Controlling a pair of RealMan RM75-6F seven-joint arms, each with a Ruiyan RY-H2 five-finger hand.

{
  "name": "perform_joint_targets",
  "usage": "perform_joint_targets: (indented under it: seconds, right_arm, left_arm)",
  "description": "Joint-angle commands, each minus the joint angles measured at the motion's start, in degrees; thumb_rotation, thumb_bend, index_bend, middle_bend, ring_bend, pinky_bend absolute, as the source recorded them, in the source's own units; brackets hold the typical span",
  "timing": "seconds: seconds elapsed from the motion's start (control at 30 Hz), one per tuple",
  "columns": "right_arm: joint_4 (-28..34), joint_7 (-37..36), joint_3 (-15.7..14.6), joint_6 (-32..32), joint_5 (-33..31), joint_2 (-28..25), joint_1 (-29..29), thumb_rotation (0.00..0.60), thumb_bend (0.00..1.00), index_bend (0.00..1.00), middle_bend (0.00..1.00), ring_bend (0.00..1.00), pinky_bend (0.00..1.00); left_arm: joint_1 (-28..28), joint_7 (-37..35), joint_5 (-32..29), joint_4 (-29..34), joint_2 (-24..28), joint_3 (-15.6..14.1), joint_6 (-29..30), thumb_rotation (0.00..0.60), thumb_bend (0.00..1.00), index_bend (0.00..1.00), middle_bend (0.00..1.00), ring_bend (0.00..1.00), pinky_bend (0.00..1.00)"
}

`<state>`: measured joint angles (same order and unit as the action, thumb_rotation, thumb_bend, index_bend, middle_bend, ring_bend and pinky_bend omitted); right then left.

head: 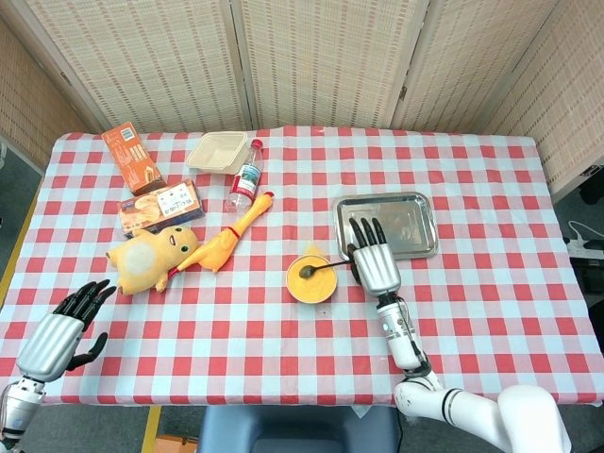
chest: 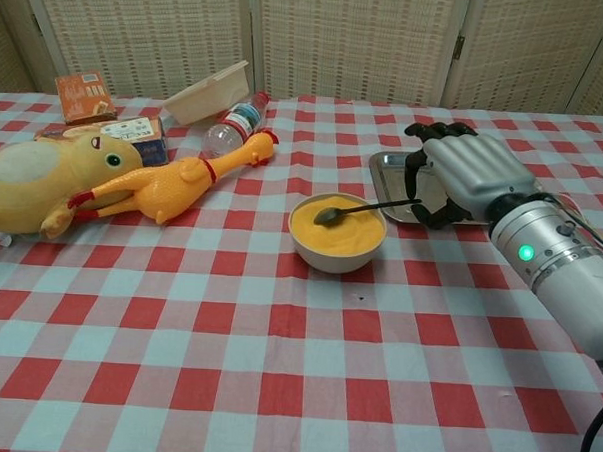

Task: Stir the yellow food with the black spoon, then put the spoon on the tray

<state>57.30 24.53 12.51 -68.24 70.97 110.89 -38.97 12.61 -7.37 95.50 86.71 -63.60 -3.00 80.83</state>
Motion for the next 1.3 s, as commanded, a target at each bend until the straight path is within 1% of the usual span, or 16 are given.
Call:
perform_joint_targets:
  seconds: [0.03, 0.7, 0.77, 0.97, 1.07, 1.2, 1.3]
  right_arm:
    - [-0.22, -0.05, 0.11, 0.06, 0.15, 0.13, 0.06, 0.6, 0.33, 0.53, 0.07, 0.0, 0.0]
    - [-0.58, -0.65, 0.88, 0.74, 1.03, 0.33, 0.4, 0.6, 0.34, 0.61, 0.09, 0.0, 0.0]
    - [-0.11, -0.89, 0.94, 0.81, 1.19, 0.03, 0.43, 0.6, 0.38, 0.64, 0.1, 0.0, 0.0]
    - [3.3, -0.54, 0.85, 0.97, 2.21, -2.37, 0.38, 0.6, 0.6, 0.72, 0.12, 0.0, 0.0]
    - [6.6, 0.77, 1.5, 1.39, 1.62, -4.33, 0.36, 0.6, 0.66, 0.74, 0.13, 0.0, 0.0]
    - [10.72, 3.96, 3.13, 2.42, -0.09, -6.75, -0.39, 0.6, 0.73, 0.76, 0.13, 0.0, 0.0]
    - [13.11, 6.97, 4.25, 4.73, -2.43, -8.19, -1.52, 0.6, 0.76, 0.77, 0.13, 0.0, 0.0]
  left_arm:
    - [0.05, 0.01, -0.06, -0.03, -0.03, 0.01, -0.11, 0.6, 0.48, 0.0, 0.0, 0.0, 0.18]
    - [0.14, -0.37, 0.31, -0.43, -0.07, -0.12, 0.02, 0.6, 0.48, 0.0, 0.0, 0.0, 0.18]
    - [0.15, -0.53, 0.41, -0.42, 0.0, -0.11, 0.16, 0.6, 0.48, 0.0, 0.0, 0.0, 0.18]
    - [0.17, -0.79, 1.04, -0.46, 0.1, -0.36, 0.41, 0.6, 0.48, 0.0, 0.0, 0.0, 0.18]
    - [0.15, -0.73, 1.5, -0.18, 0.16, -0.48, 0.71, 0.6, 0.48, 0.0, 0.0, 0.0, 0.18]
    - [-0.04, -0.97, 2.02, -0.24, 0.31, -0.69, 1.29, 0.6, 0.48, 0.0, 0.0, 0.0, 0.18]
    - [-0.1, -1.04, 2.31, -0.25, 0.32, -0.78, 1.56, 0.6, 0.48, 0.0, 0.0, 0.0, 0.18]
